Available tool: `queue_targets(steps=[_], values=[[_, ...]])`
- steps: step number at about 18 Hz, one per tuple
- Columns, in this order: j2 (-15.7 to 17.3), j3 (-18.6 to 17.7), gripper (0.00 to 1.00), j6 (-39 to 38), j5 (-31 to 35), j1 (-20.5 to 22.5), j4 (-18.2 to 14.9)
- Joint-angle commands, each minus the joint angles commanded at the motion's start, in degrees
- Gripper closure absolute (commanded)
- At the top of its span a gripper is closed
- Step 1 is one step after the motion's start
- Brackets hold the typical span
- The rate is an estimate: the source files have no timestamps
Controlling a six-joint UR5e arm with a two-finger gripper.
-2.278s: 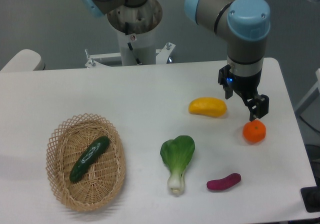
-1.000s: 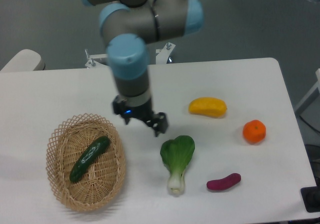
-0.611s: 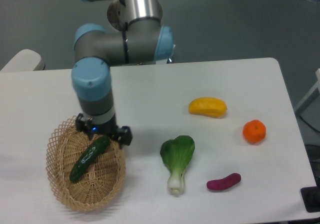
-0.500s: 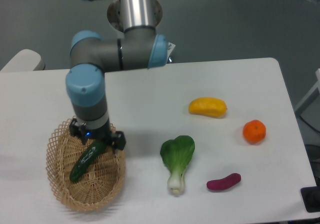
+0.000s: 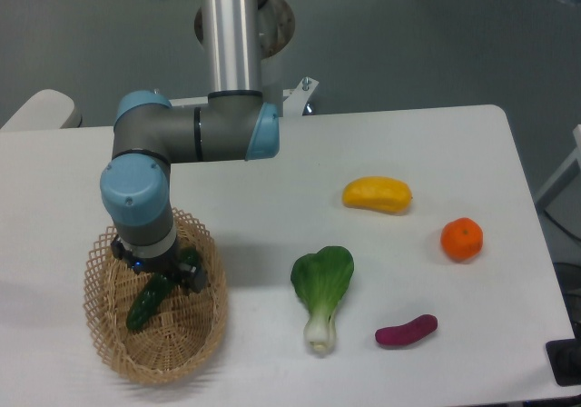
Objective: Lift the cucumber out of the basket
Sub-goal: 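Lower the gripper onto the cucumber and close it around the cucumber, then lift the held cucumber up and out of the basket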
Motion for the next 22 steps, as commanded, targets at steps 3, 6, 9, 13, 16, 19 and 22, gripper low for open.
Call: queue_targets(steps=[3,6,9,13,16,19,22], values=[[-0.53,-0.26,0.0,-0.26,0.0,-0.97,0.0],[-0.62,-0.79,0.0,-0.09,0.09,-1.15,1.14],[-0.88,-1.49,0.04,0.0,0.09,-1.15,2.28],[-0.88,-1.41,0.3,0.17,0.09,-1.06,2.46],[-0.88,-1.41,0.43,0.52,0.09,-1.06,2.46],[-0.88,-1.23,0.59,1.67,0.09,-1.06,2.46],[-0.62,-0.62,0.68,2.72,0.09,-1.06,2.29]])
